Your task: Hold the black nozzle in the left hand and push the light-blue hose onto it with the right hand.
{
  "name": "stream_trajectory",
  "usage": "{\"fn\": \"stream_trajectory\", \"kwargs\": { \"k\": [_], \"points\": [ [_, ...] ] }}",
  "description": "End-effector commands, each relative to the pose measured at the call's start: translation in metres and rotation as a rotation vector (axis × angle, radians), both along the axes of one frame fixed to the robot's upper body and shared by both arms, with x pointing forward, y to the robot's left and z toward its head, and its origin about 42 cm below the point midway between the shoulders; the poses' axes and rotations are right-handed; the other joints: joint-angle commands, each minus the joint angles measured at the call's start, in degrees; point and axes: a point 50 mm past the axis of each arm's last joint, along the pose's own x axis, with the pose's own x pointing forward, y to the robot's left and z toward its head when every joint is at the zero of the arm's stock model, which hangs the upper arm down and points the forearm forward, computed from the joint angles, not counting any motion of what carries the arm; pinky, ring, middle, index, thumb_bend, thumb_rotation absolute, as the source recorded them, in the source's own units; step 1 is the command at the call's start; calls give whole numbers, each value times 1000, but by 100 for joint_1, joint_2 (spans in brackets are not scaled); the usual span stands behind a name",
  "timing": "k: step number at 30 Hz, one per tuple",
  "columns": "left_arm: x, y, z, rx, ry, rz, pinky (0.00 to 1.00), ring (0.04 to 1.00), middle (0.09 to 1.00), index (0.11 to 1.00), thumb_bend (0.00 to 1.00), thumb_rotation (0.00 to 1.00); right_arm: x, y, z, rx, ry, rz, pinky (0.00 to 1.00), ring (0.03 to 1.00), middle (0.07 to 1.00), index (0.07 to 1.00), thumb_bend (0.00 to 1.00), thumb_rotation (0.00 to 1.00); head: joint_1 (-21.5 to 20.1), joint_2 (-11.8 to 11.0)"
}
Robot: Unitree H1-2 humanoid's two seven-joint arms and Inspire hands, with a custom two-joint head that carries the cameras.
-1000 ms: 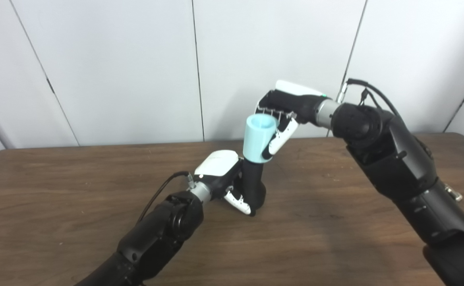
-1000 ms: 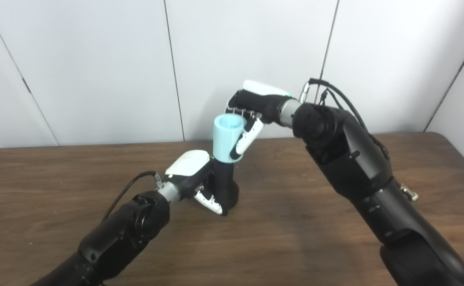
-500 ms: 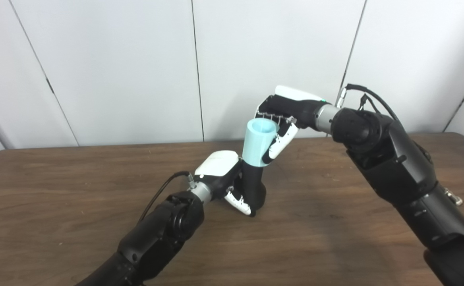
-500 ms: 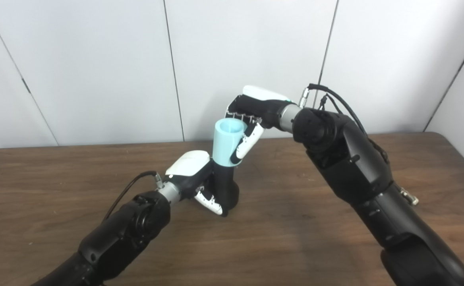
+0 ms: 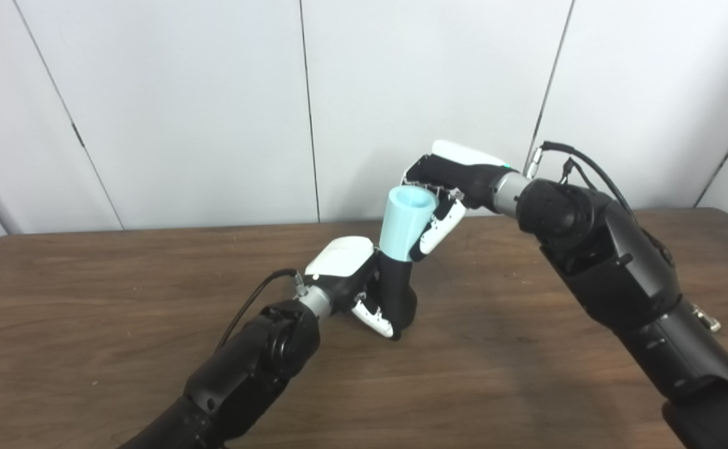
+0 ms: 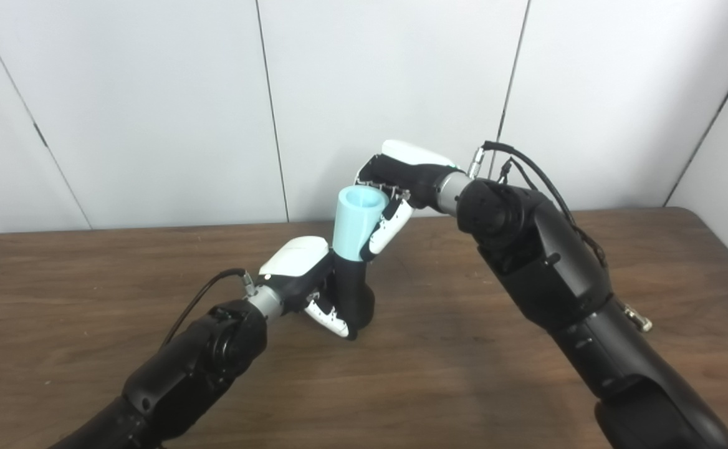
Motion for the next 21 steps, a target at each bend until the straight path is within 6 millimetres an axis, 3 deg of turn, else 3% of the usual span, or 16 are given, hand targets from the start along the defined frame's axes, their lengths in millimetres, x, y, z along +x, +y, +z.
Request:
{"fn": "stream_trajectory", "kwargs": {
  "k": [1,13,17,21],
  "points": [
    [-32,5,-75,232,250,-36,551,536,506,474,525,0,-3,16,11,3,-35,44,415,472,488,471,521,0,8,2],
    [-34,4,-76,232,251,-39,587,548,510,473,524,0,-4,24,11,15,-31,58,414,469,489,472,521,0,27,21],
    [-33,5,-77,236,250,-39,509,499,475,482,528,0,-5,29,13,8,-40,71,412,468,491,470,521,0,20,44],
    [-33,2,-76,241,249,-40,601,563,508,474,525,0,-6,32,14,-11,-48,89,401,456,494,473,521,0,27,43]
  ]
}}
